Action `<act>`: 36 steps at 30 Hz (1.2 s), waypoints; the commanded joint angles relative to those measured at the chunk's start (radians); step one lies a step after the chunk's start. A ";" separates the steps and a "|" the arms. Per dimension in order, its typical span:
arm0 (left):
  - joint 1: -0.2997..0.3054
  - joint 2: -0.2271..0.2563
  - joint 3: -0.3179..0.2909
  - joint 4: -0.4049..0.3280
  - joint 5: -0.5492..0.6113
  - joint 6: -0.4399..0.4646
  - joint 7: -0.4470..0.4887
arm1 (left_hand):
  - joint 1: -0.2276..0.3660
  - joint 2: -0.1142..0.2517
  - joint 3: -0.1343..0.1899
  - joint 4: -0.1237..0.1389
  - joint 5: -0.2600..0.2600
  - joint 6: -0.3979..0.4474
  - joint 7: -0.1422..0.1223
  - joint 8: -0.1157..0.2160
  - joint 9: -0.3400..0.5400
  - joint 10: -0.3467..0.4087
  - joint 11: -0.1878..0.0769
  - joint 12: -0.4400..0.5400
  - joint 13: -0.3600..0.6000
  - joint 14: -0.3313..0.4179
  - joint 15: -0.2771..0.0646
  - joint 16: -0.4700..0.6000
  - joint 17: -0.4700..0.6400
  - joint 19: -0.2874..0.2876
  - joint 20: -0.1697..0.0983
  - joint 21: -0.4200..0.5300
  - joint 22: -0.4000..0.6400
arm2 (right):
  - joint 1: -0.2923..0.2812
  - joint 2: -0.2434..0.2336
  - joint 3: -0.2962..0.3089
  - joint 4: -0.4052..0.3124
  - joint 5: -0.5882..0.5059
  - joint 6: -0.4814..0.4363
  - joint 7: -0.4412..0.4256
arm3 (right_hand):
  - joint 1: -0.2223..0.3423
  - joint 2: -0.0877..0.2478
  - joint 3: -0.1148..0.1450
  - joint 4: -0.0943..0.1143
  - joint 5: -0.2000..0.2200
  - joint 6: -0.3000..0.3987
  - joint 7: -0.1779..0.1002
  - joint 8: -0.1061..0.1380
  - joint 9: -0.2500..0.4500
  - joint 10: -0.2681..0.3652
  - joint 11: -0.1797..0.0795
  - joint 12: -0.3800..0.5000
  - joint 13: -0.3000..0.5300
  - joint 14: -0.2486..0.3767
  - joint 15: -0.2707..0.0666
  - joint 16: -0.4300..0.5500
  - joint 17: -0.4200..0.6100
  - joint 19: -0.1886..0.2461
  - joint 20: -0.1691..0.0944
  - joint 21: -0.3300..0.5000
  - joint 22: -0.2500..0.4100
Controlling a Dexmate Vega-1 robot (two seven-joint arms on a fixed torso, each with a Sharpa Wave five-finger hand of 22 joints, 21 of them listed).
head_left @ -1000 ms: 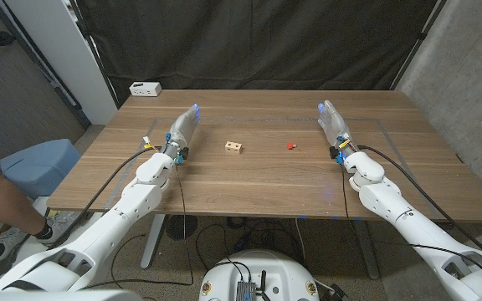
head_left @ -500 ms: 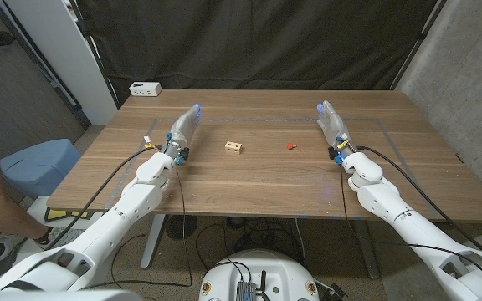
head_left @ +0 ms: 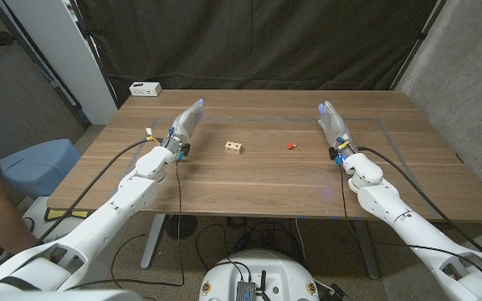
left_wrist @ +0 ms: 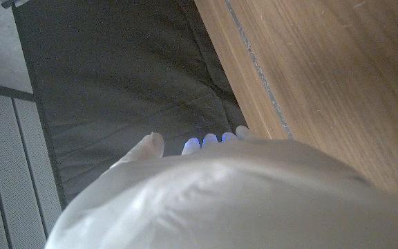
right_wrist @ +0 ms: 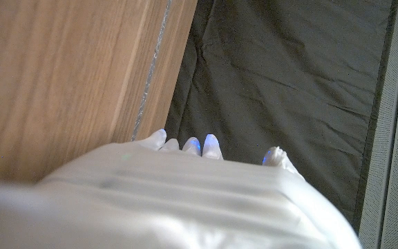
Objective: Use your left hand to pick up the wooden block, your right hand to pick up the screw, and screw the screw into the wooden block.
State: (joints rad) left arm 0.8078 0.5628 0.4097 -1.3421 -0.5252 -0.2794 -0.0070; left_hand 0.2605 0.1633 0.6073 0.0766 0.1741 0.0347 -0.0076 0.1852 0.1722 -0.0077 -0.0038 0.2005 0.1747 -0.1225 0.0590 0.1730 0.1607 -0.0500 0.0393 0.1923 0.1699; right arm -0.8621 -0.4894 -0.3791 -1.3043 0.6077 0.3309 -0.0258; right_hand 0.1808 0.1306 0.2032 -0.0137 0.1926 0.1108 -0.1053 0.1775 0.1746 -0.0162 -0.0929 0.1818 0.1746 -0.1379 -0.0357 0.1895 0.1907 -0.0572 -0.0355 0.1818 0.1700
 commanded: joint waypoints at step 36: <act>-0.057 0.389 0.036 -0.402 0.380 0.296 -0.076 | 0.116 -0.105 -0.010 -0.191 0.034 0.016 -0.062 0.017 0.007 0.037 -0.079 0.013 0.014 -0.030 -0.019 0.008 0.008 -0.039 0.030 -0.005 0.000 | 0.009 0.040 0.007 0.055 0.010 0.048 -0.002 | 0.005 -0.020 0.009 -0.009 0.005 0.007 0.008 0.009 0.005 0.010 0.000 0.007 0.005 0.002 -0.010 0.008 -0.003 0.019 -0.035 0.015 0.000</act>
State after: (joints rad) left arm 0.7886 0.8660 0.4312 -1.6465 -0.2676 -0.0737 -0.0631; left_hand 0.3558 0.0601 0.5925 -0.0967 0.2008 0.0385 -0.0657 0.1932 0.1748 0.0241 -0.0713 0.2067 0.1842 -0.1626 0.0385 0.1731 0.1658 -0.0887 0.0612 0.1809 0.1674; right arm -0.8738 -0.4643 -0.3717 -1.2849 0.6099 0.3718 -0.0388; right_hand 0.1839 0.1161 0.2074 -0.0179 0.1926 0.1108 -0.1053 0.1813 0.1745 -0.0125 -0.0891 0.1818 0.1744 -0.1378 -0.0356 0.1895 0.1858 -0.0388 -0.0358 0.1895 0.1675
